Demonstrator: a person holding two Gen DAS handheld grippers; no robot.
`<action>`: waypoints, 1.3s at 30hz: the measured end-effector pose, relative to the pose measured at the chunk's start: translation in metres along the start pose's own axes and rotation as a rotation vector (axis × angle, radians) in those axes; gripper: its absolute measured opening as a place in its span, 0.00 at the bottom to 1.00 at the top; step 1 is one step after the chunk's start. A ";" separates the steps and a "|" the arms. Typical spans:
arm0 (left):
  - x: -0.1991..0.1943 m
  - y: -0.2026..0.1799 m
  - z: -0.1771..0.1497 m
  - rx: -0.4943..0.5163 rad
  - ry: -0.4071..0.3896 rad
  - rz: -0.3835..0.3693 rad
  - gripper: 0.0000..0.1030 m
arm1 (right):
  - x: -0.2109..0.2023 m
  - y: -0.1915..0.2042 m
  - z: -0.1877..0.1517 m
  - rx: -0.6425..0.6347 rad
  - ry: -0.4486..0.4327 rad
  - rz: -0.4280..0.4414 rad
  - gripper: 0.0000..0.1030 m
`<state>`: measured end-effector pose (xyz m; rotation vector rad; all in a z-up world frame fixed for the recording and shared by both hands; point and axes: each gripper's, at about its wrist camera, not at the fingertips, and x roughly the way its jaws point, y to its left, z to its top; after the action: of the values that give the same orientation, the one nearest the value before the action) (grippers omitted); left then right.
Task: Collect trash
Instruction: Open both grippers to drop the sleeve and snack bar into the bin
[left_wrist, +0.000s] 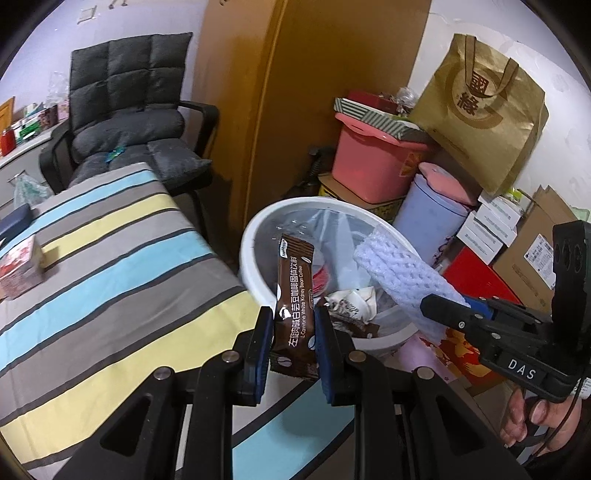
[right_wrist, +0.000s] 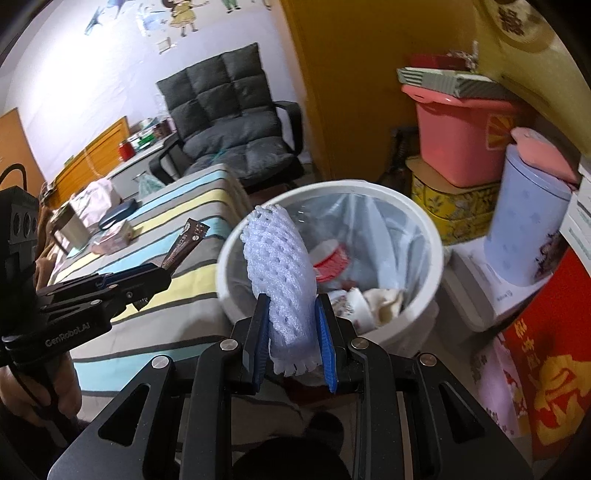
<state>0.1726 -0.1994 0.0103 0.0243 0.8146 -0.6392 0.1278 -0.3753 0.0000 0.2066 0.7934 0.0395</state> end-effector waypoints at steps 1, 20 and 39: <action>0.003 -0.002 0.001 0.003 0.004 -0.005 0.23 | 0.000 -0.002 0.000 0.005 0.002 -0.004 0.26; 0.046 -0.006 0.013 -0.044 0.047 -0.041 0.49 | 0.025 -0.017 0.000 0.032 0.060 -0.018 0.29; 0.006 0.007 -0.001 -0.052 0.003 0.018 0.49 | 0.010 0.004 0.001 -0.012 0.024 -0.010 0.39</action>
<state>0.1792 -0.1965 0.0036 -0.0149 0.8331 -0.6009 0.1363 -0.3708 -0.0056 0.1913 0.8176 0.0373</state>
